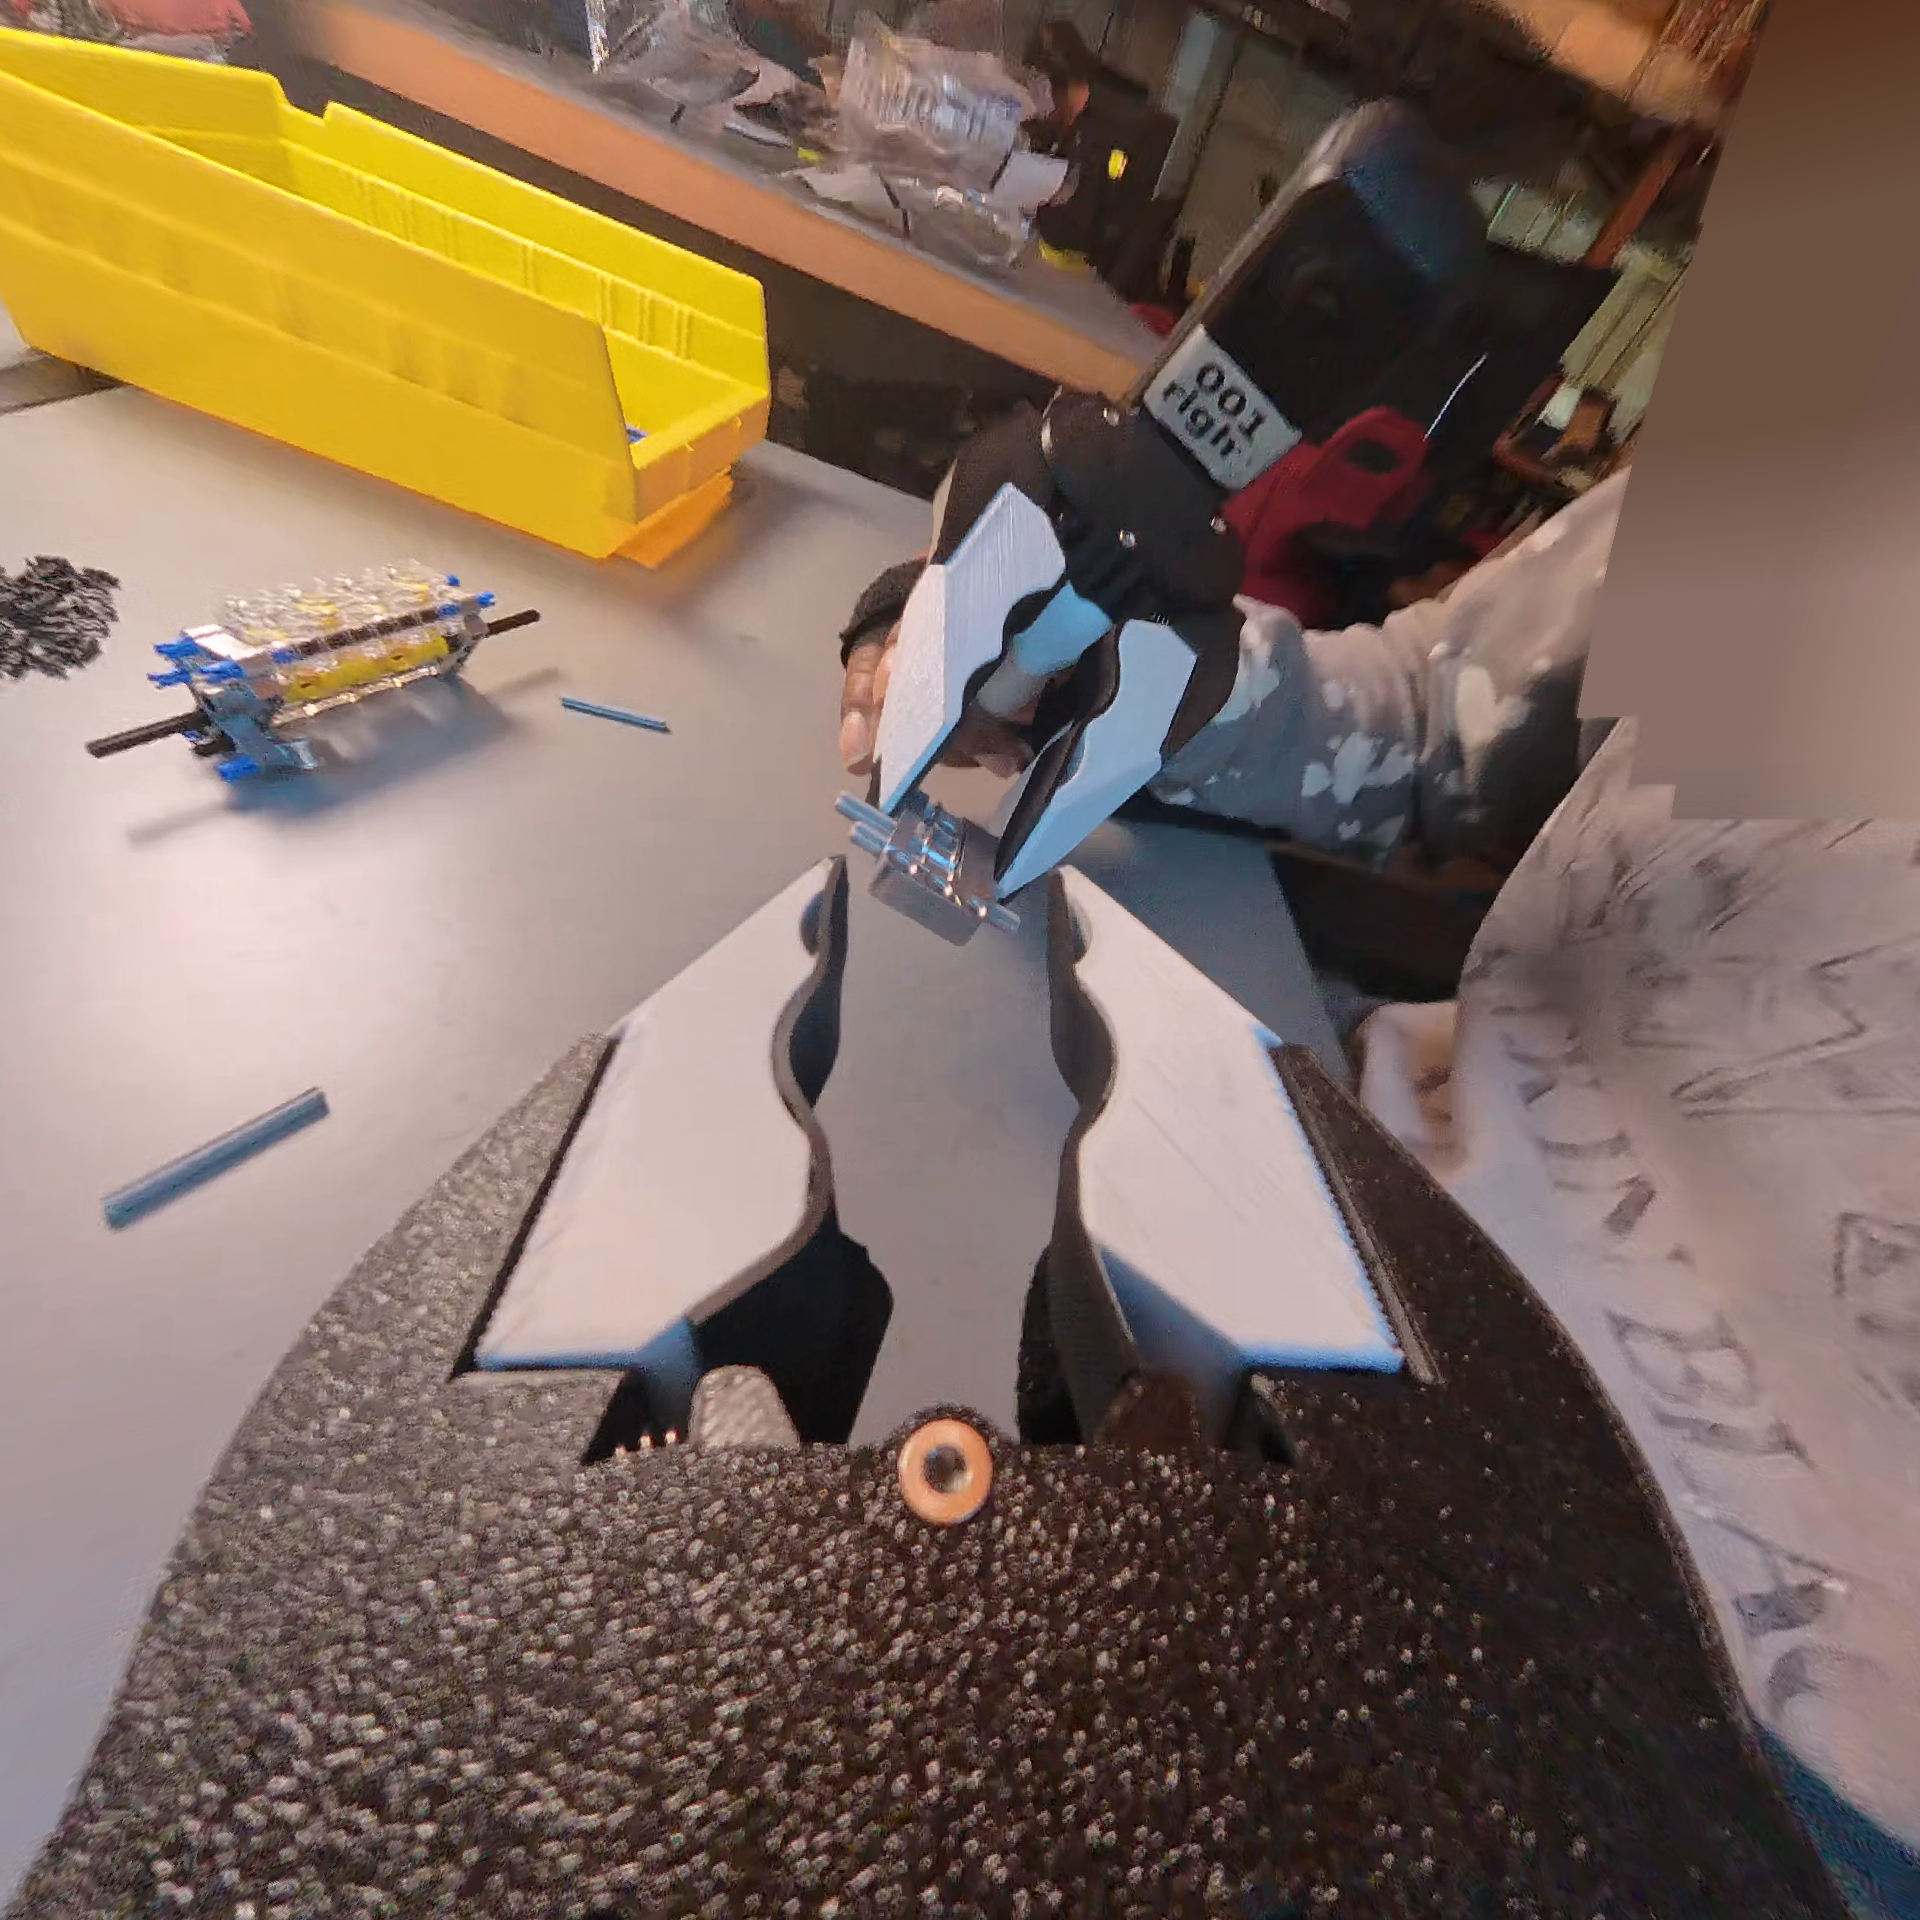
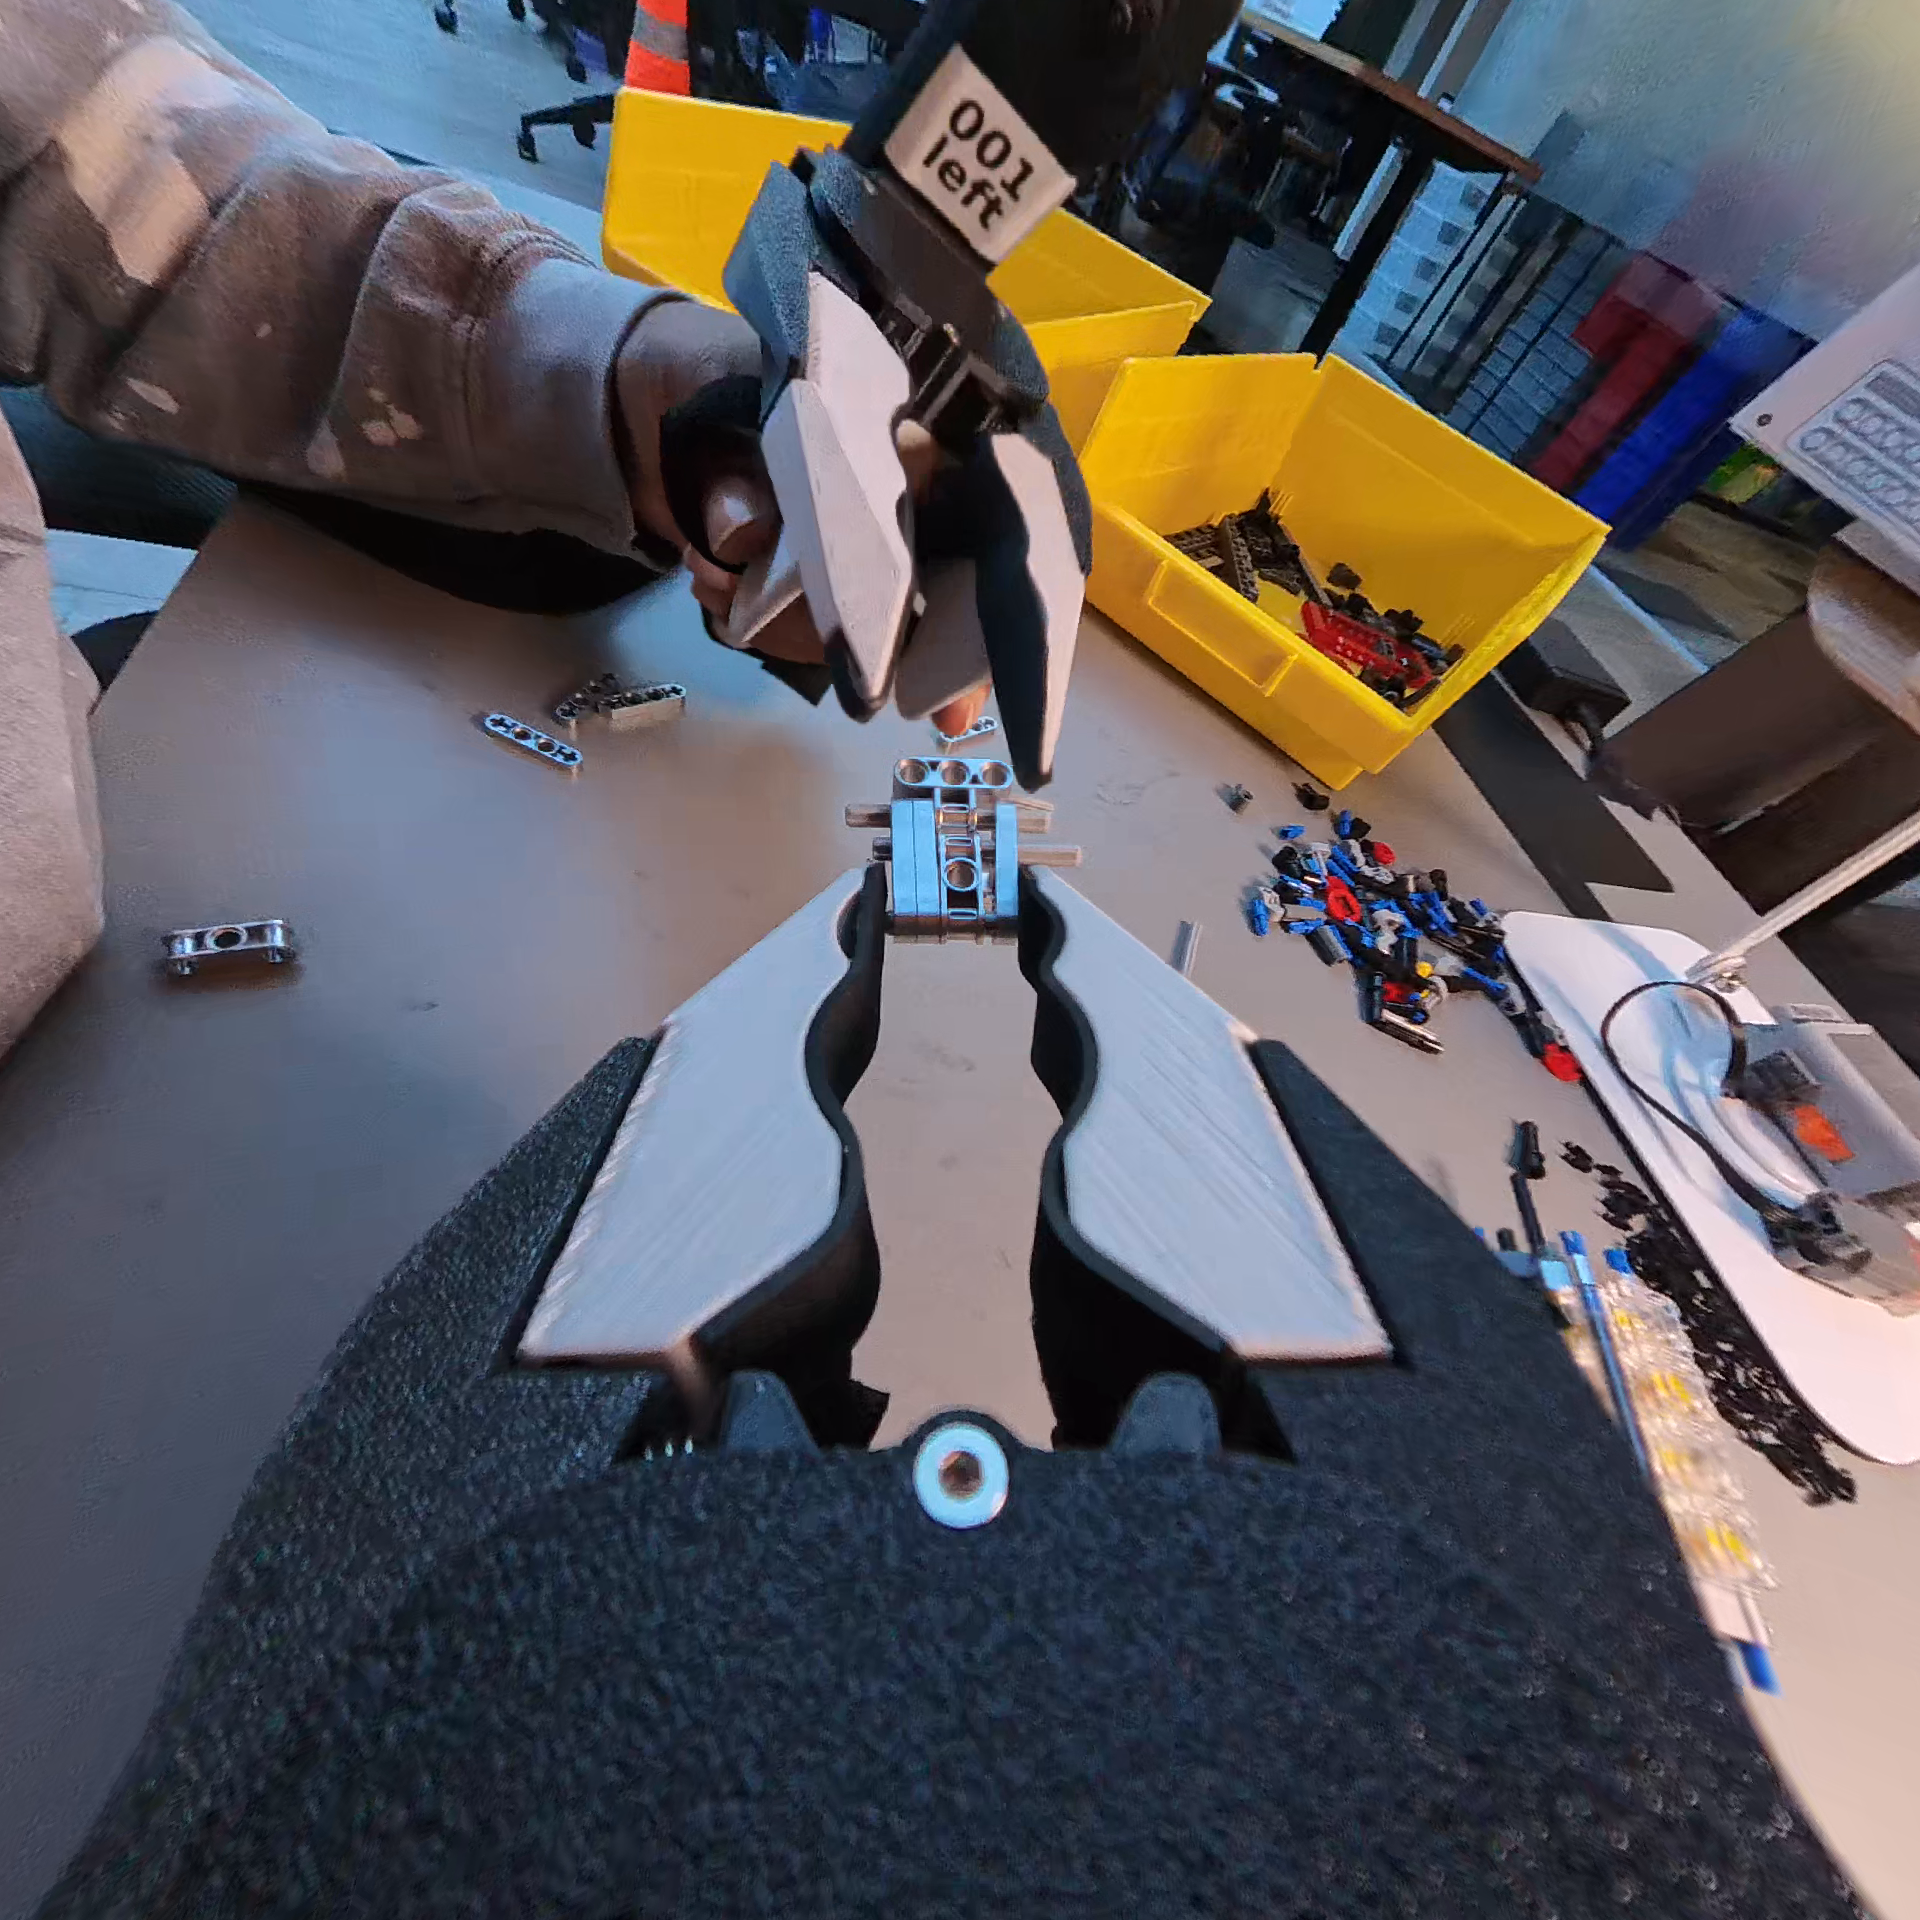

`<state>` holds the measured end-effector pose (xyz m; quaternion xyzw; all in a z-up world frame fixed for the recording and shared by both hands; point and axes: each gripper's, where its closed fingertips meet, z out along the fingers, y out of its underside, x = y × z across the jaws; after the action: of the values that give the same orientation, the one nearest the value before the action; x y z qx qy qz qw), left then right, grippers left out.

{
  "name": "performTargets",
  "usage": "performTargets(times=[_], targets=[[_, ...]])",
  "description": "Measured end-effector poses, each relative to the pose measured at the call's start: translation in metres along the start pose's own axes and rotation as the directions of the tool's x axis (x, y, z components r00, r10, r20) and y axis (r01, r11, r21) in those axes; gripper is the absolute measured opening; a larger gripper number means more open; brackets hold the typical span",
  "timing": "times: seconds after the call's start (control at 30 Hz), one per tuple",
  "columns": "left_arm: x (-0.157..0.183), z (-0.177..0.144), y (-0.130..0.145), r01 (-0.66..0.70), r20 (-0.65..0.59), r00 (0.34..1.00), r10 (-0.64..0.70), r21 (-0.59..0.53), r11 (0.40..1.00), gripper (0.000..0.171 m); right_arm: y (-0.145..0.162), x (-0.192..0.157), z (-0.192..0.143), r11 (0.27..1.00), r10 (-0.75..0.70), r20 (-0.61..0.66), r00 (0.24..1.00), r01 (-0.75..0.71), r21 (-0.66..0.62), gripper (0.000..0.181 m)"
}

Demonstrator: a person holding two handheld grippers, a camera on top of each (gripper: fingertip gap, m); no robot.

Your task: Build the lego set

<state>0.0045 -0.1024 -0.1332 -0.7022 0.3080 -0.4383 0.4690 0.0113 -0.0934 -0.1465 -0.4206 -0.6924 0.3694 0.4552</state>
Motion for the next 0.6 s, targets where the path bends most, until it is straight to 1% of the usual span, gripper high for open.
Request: performTargets(times=[0.03,0.1,0.17,0.23,0.3,0.43,0.47,0.5,0.6], targets=[[0.0,0.001,0.003,-0.049,0.021,0.999,0.05,-0.026,0.998,0.04,0.001,0.0,0.001,1.0,0.002,-0.001,1.0,-0.002,-0.005,0.023],[0.003,0.003,0.006,-0.16,0.052,0.985,0.163,-0.058,0.985,0.041,0.001,-0.002,0.002,1.0,0.016,0.013,1.0,-0.016,-0.007,0.023],[0.005,0.005,0.008,-0.266,0.078,0.959,0.274,-0.096,0.959,0.036,-0.002,-0.004,0.001,1.0,0.03,0.029,0.999,-0.03,0.004,0.023],[0.003,0.007,0.016,-0.337,0.102,0.929,0.356,-0.168,0.927,0.033,-0.002,-0.007,0.002,0.999,0.04,0.046,0.998,-0.04,0.002,0.023],[0.003,0.008,0.022,-0.365,0.099,0.915,0.391,-0.209,0.907,0.033,0.0,-0.01,0.003,0.999,0.04,0.063,0.997,-0.039,-0.01,0.023],[0.006,0.008,0.029,-0.402,0.071,0.9,0.429,-0.244,0.883,0.032,0.002,-0.016,0.004,0.999,0.052,0.104,0.993,-0.05,-0.021,0.023],[0.006,0.008,0.031,-0.42,0.067,0.89,0.451,-0.26,0.869,0.022,0.003,-0.018,0.004,0.998,0.054,0.117,0.992,-0.05,-0.029,0.023],[0.007,0.009,0.033,-0.441,0.061,0.88,0.472,-0.27,0.856,0.022,0.005,-0.022,0.005,0.998,0.058,0.138,0.989,-0.052,-0.04,0.022],[0.016,0.013,0.033,-0.459,0.026,0.877,0.481,-0.253,0.851,0.021,0.013,-0.032,0.011,0.997,0.034,0.167,0.985,-0.021,-0.08,0.021]])
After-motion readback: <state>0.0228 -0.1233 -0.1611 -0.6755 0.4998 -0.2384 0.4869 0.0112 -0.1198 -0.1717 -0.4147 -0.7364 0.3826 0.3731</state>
